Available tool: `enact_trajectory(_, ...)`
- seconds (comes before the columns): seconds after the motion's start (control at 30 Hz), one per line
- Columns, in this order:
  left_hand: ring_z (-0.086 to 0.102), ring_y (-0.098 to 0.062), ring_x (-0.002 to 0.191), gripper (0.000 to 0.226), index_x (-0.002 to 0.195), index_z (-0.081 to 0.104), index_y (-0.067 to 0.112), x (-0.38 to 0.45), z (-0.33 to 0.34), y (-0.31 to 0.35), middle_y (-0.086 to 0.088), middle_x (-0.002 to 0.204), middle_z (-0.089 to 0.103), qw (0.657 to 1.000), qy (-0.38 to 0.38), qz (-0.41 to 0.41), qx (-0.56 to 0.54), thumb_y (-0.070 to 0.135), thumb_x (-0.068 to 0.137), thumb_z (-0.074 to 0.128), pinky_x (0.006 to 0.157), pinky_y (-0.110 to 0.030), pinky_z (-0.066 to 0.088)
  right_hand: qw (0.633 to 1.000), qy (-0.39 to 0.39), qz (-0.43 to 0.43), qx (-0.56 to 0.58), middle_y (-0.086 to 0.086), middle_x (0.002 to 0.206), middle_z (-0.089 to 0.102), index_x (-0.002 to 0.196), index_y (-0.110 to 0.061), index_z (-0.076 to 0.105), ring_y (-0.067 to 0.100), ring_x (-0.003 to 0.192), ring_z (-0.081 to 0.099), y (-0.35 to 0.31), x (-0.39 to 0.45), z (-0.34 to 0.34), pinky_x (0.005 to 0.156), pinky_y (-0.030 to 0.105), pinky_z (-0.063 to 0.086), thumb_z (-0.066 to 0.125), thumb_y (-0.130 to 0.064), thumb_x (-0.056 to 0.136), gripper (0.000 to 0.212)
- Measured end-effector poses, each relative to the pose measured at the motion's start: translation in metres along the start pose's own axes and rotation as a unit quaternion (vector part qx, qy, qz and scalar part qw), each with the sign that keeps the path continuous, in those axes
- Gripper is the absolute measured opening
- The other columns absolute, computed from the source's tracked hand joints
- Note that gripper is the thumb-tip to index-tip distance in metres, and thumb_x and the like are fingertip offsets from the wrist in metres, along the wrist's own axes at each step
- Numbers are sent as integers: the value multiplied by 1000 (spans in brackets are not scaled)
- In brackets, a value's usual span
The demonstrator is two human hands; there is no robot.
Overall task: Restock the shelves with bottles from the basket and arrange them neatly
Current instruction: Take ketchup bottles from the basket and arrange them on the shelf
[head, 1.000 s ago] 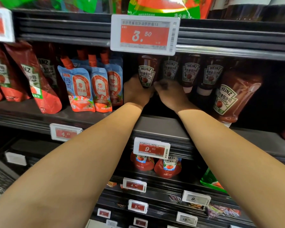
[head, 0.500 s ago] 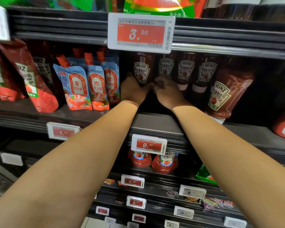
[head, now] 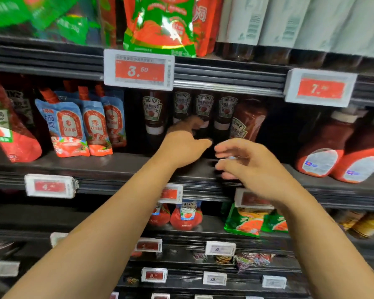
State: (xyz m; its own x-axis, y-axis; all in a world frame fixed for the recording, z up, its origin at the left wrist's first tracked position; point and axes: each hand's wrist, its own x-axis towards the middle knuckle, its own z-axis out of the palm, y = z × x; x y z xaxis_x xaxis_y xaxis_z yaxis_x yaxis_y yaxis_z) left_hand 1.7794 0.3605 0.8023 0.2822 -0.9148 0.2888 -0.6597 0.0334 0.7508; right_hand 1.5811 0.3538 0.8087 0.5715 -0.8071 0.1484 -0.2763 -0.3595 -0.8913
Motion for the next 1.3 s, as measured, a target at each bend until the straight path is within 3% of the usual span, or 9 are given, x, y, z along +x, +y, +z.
enact_trajectory(0.13,64,-18,115,65,135,54,24,15,20,38,-1,129,66,988,-70,5,-140,26,76,81,103,-42,52,984,173,38,-11,0,87,74,93,-27,66,21,81,74,17,-10,-34,76,37,62,84,-36,71,30)
enact_trajectory(0.23,66,-17,112,58,122,60,33,21,32,52,2,120,70,981,-96,-1,-169,32,66,77,103,-42,52,964,237,50,-107,-7,102,68,107,-30,52,14,91,67,32,1,-39,79,29,52,89,-39,72,52)
enact_trajectory(0.33,67,-11,105,32,103,70,41,21,42,53,8,108,73,978,-132,-23,-162,30,72,73,101,-41,52,972,205,29,-107,-3,111,69,125,-26,50,16,100,66,42,14,-33,89,34,53,91,-38,69,70)
enact_trajectory(0.5,70,-12,101,50,118,66,28,19,54,49,7,108,74,989,-69,4,-133,31,69,77,94,-41,57,974,199,-10,-111,-13,102,67,127,-27,53,8,90,66,47,34,-29,74,11,50,90,-29,71,67)
enact_trajectory(0.67,69,-19,106,65,122,62,22,22,50,37,2,114,73,992,-20,-9,-127,33,63,88,96,-42,56,983,139,7,-122,11,127,67,135,-13,55,30,116,64,44,58,-29,102,44,52,84,-19,79,63)
enact_trajectory(0.87,68,-19,107,74,127,58,16,28,32,16,-2,120,71,995,43,-31,-90,33,65,93,94,-32,54,980,46,-34,-193,1,123,67,129,-21,64,24,111,63,27,86,-18,96,33,49,82,-26,82,50)
enact_trajectory(1.07,68,-22,109,68,123,58,17,29,14,-2,-4,120,71,992,98,-30,-67,33,67,93,98,-37,54,991,-30,-45,-120,1,138,63,144,-21,53,20,128,58,23,108,-1,114,45,43,85,-19,81,71)
enact_trajectory(1.23,70,-19,99,47,110,61,16,25,-3,-23,11,89,65,980,191,-48,-43,38,77,86,83,-19,47,997,-54,-44,-43,-3,137,64,143,-22,53,15,127,59,29,118,2,113,44,44,85,-14,80,72)
enact_trajectory(1.3,68,-22,101,43,109,64,13,24,-15,-33,3,94,68,969,239,-64,6,42,81,79,79,-15,39,998,-46,-35,-29,0,135,65,143,-19,52,17,126,61,32,124,3,113,46,44,86,-10,78,73)
